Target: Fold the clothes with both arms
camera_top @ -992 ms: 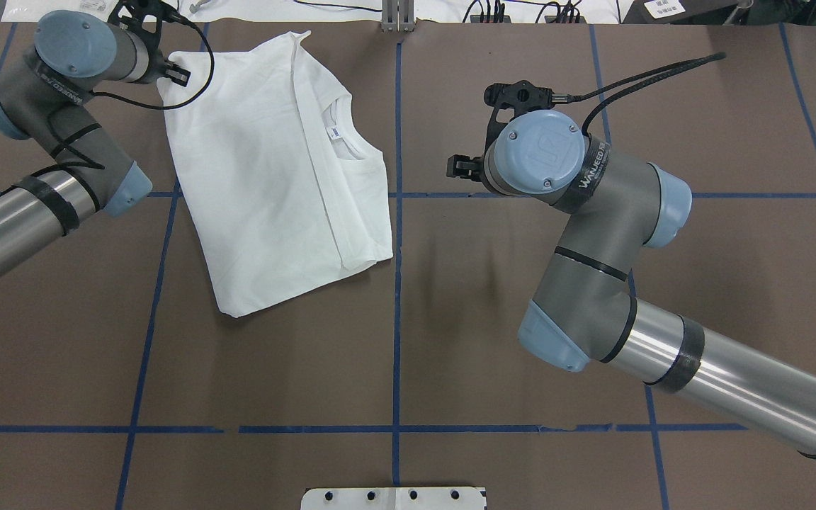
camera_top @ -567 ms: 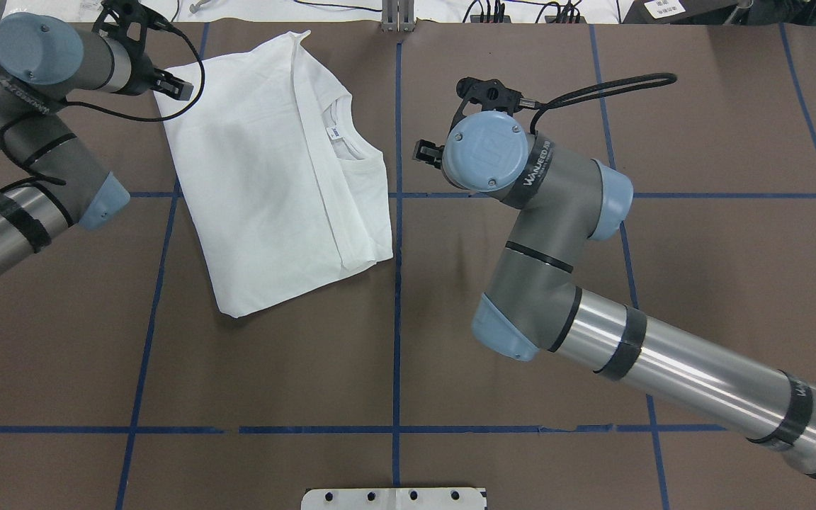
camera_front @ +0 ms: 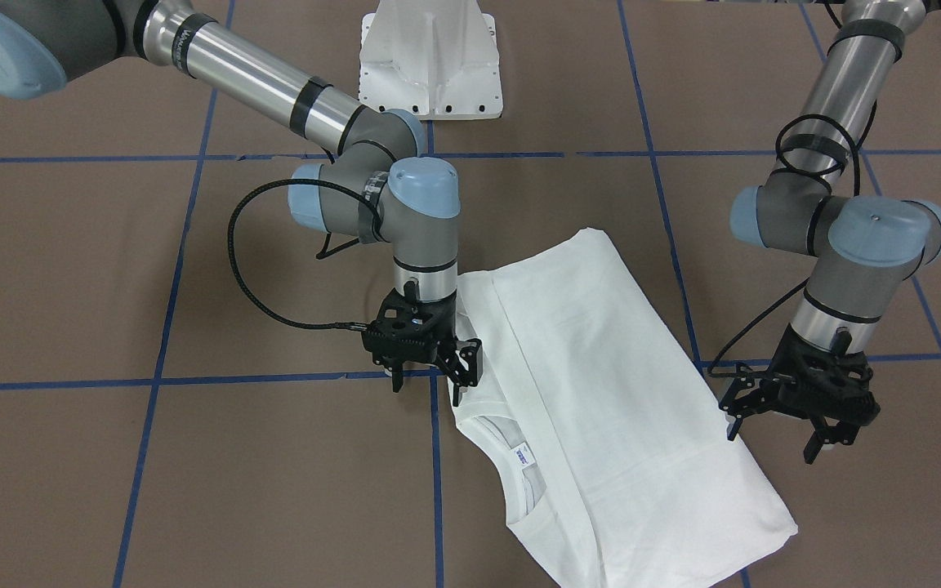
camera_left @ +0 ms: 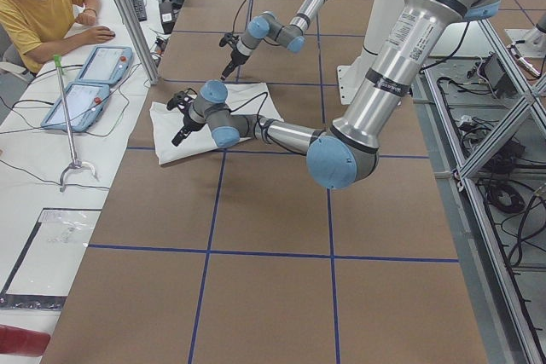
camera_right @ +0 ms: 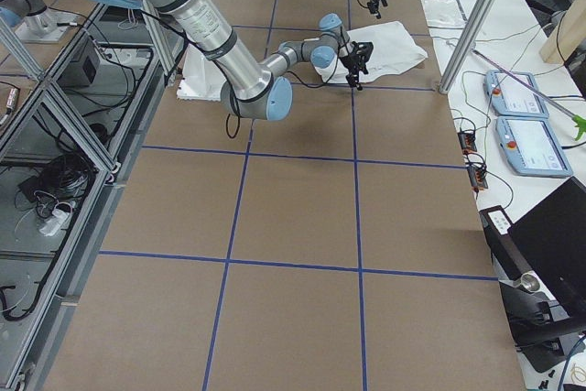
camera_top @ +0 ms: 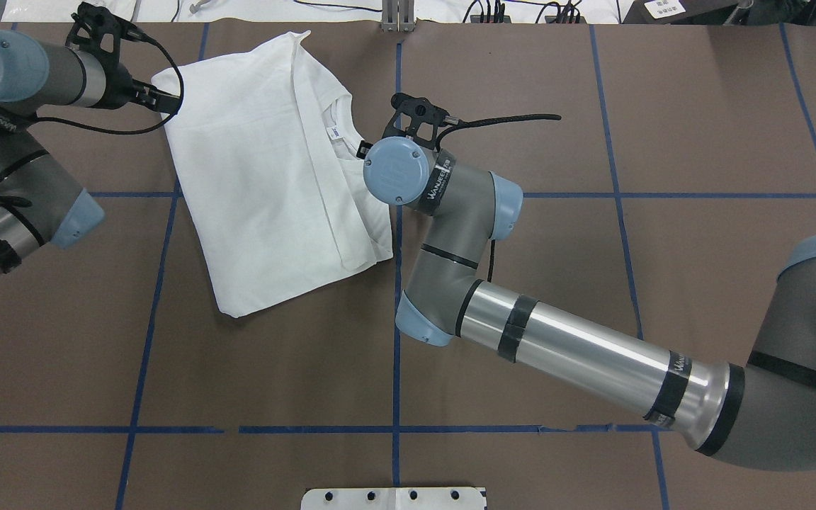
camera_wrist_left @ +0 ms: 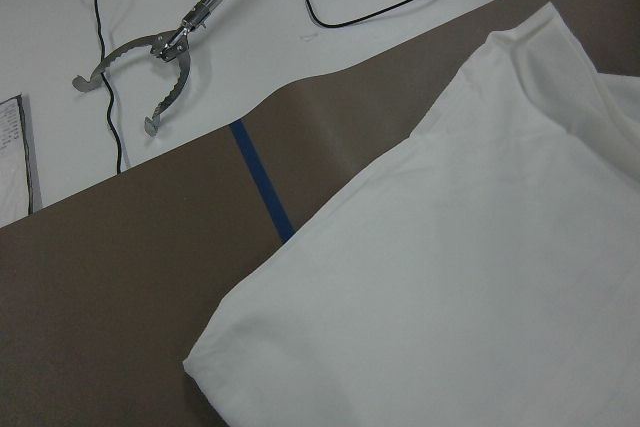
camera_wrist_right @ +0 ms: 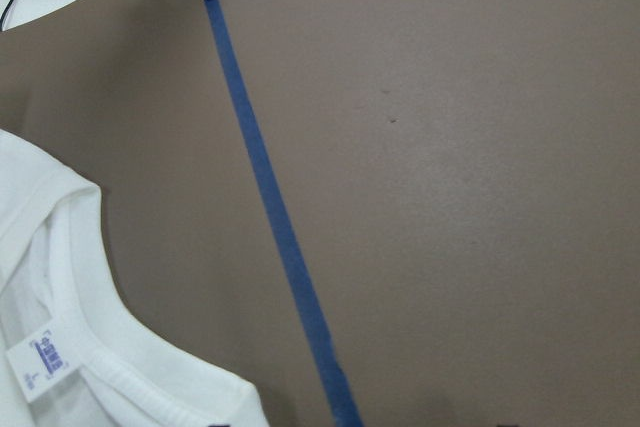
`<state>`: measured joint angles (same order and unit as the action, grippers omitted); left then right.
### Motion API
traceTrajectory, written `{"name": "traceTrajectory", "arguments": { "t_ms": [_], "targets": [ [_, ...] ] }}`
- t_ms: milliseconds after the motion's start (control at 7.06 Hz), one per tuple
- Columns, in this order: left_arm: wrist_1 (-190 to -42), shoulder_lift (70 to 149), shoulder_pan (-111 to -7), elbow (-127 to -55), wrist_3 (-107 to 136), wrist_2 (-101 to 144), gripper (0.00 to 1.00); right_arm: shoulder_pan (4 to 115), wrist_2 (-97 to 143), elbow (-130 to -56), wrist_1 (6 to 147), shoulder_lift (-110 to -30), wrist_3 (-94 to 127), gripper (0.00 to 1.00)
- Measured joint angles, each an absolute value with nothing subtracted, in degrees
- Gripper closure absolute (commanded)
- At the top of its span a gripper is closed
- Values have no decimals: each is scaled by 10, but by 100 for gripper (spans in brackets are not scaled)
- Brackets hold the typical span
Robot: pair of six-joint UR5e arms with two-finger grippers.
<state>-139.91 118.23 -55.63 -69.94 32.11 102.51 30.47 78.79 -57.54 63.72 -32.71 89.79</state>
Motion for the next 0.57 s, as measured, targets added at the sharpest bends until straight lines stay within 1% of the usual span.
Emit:
{"name": "traceTrajectory", "arguments": {
  "t_ms": [283, 567],
  "targets": [
    [-1399, 1174, -556, -702, 333, 1025, 0, 299, 784, -532, 614, -299, 894, 22],
    [-1399, 1171, -556, -702, 336, 1024, 0, 295, 784, -521, 610, -291, 882, 26]
  ]
}}
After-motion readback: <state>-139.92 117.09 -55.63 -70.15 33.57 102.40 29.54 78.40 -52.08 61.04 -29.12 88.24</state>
